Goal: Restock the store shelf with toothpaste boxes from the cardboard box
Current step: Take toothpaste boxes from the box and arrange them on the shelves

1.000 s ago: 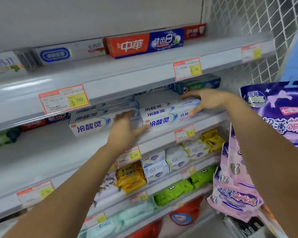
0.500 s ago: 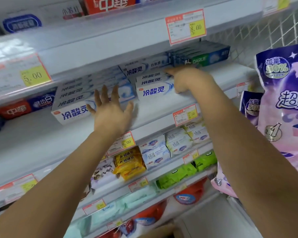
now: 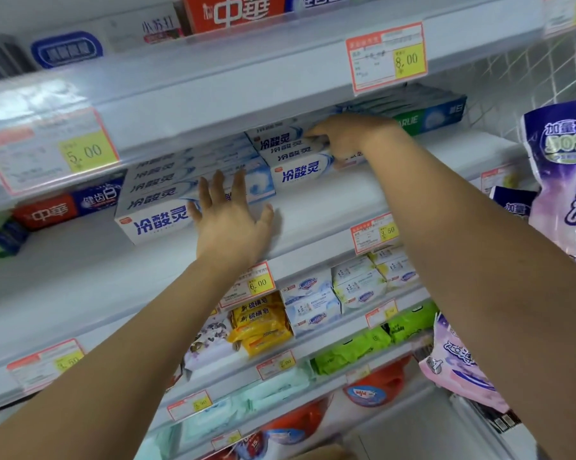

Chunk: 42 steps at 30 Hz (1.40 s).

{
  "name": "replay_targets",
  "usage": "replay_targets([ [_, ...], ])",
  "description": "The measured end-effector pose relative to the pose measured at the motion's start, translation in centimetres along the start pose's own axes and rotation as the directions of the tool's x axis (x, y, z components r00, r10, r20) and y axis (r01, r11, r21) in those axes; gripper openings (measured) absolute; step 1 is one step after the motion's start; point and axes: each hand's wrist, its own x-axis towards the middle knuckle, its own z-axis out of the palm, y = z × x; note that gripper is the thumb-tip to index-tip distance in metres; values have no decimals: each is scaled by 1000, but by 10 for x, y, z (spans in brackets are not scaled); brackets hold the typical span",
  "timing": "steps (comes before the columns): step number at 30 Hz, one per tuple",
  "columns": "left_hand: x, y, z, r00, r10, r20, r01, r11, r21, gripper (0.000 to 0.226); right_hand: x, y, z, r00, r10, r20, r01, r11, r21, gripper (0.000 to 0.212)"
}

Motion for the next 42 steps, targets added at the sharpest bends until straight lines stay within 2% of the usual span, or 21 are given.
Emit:
replay_targets([
  [8, -1, 1, -1, 1000, 8, -6, -8, 1000, -17, 69, 30, 2, 22, 992, -9, -126, 31, 985, 172, 78],
  [13, -1, 2, -2, 1000, 10, -5, -10, 1000, -29, 69, 40, 1, 26, 983, 8, -185, 18, 991, 136, 68],
  [18, -1, 1, -2, 1000, 9, -2, -9, 999, -31, 69, 43, -2, 17, 979, 56, -194, -44, 997, 66, 73],
  [22, 0, 1, -1, 1000, 13, -6, -13, 1000, -25, 69, 49, 0, 18, 966, 103, -237, -95, 994, 47, 58],
  [27, -1, 1, 0, 1000, 13, -11, -13, 1000, -20, 69, 54, -6, 20, 952, 127, -278, -105, 990, 91, 48],
  [33, 0, 1, 1, 1000, 13, -20, -13, 1000, -20, 69, 64, -10, 32, 939, 98, -331, 10, 950, 312, 38],
  [38, 0, 1, 1, 1000, 13, -19, -13, 1000, -20, 69, 57, -15, 36, 933, 119, -339, 4, 940, 341, 43],
  [42, -2, 2, -2, 1000, 13, -8, -13, 998, -54, 67, 42, -29, 36, 909, 197, -367, -22, 903, 429, 46],
])
